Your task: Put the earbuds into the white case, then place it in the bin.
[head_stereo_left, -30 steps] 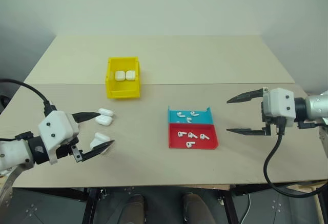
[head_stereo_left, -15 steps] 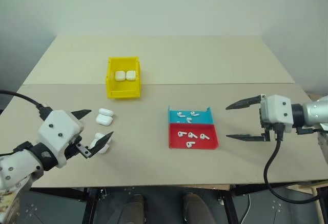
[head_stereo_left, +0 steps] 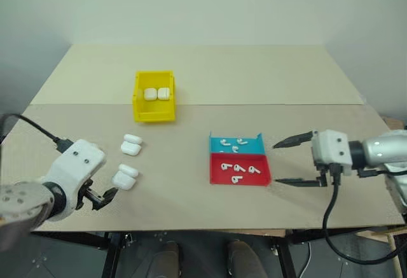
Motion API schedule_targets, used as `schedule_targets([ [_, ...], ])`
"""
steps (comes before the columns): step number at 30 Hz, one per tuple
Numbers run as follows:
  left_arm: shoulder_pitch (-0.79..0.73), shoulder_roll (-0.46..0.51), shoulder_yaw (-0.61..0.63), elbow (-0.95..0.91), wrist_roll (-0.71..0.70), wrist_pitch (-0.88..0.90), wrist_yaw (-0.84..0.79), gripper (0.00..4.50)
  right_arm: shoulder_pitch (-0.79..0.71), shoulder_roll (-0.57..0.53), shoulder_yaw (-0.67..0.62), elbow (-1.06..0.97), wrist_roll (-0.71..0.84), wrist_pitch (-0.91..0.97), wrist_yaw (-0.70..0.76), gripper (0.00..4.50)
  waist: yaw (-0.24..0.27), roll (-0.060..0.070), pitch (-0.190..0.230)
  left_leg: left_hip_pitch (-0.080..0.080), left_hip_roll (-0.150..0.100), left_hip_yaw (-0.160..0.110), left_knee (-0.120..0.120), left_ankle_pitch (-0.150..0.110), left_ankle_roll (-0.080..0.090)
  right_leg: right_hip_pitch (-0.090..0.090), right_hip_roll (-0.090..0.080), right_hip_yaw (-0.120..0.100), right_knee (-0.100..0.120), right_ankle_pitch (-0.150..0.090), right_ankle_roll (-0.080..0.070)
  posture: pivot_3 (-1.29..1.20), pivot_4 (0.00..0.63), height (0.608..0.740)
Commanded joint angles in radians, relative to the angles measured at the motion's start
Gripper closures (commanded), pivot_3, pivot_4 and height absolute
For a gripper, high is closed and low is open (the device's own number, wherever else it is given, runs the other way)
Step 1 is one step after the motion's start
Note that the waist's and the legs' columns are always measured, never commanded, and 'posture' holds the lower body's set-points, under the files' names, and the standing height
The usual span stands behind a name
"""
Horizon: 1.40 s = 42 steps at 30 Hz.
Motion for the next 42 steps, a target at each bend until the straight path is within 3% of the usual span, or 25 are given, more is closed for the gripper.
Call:
schedule_targets([
  [1,-0.093,0.176,-0.166,0.133,-0.243,-0.07,0.115,0.0,0.02,-0.026,-0.043,-0.042,0.009,0.015,-0.006,0.03,0.0,-0.002,0.001,-0.001,0.0,0.0,0.0,0.0,0.0,-0.001,0.0,0.0,0.0,0.0,0.0,0.0,0.15,0.74],
  [4,-0.102,0.383,-0.32,0.186,-0.473,-0.241,0.252,0.0,0.065,-0.041,-0.07,-0.065,0.011,0.028,-0.013,0.03,0.001,-0.004,0.002,-0.001,0.0,-0.002,-0.003,0.0,0.0,-0.002,-0.002,0.0,-0.001,0.0,0.0,0.0,0.15,0.74],
  [7,-0.147,0.466,-0.451,0.21,-0.602,-0.375,0.333,0.0,0.106,-0.05,-0.087,-0.093,0.02,0.044,-0.019,0.03,0.0,-0.004,0.002,-0.001,-0.001,-0.003,-0.005,0.0,-0.001,-0.002,-0.003,0.001,-0.001,0.0,0.0,0.0,0.15,0.74],
  [9,-0.253,0.425,-0.558,0.213,-0.61,-0.377,0.376,0.0,0.117,-0.055,-0.084,-0.1,0.009,0.051,-0.026,0.03,-0.001,-0.004,0.002,0.0,-0.001,0.001,-0.005,0.0,-0.001,-0.002,-0.002,0.0,-0.001,0.0,-0.001,0.0,0.15,0.74],
  [13,-0.532,0.236,-0.798,0.293,-0.567,-0.266,0.497,0.0,0.12,-0.061,-0.085,-0.105,0.011,0.063,-0.03,0.03,0.003,-0.004,0.002,0.003,0.0,0.002,-0.005,0.002,-0.004,0.001,0.0,0.0,0.0,0.0,-0.002,0.0,0.15,0.74],
  [17,-0.676,0.118,-0.929,0.396,-0.51,-0.174,0.547,0.0,0.143,-0.071,-0.106,-0.13,0.021,0.079,-0.026,0.03,0.007,-0.005,0.003,0.004,-0.001,0.002,-0.005,0.002,-0.005,0.003,0.001,0.0,-0.001,0.0,-0.001,0.0,0.15,0.74],
  [28,-0.724,-0.023,-0.99,0.532,-0.444,-0.112,0.538,0.0,0.159,-0.092,-0.125,-0.137,0.015,0.092,-0.018,0.03,0.009,-0.005,0.003,0.0,-0.002,0.0,-0.005,0.003,-0.006,-0.001,0.0,0.0,0.0,0.0,-0.001,0.0,0.15,0.74],
  [42,-0.68,-0.106,-0.973,0.576,-0.362,-0.085,0.56,0.0,0.17,-0.105,-0.129,-0.139,0.003,0.086,-0.013,0.03,0.01,-0.005,0.003,0.003,-0.002,0.0,-0.005,0.004,-0.007,0.002,0.0,0.0,0.0,0.0,0.0,0.0,0.15,0.74],
])
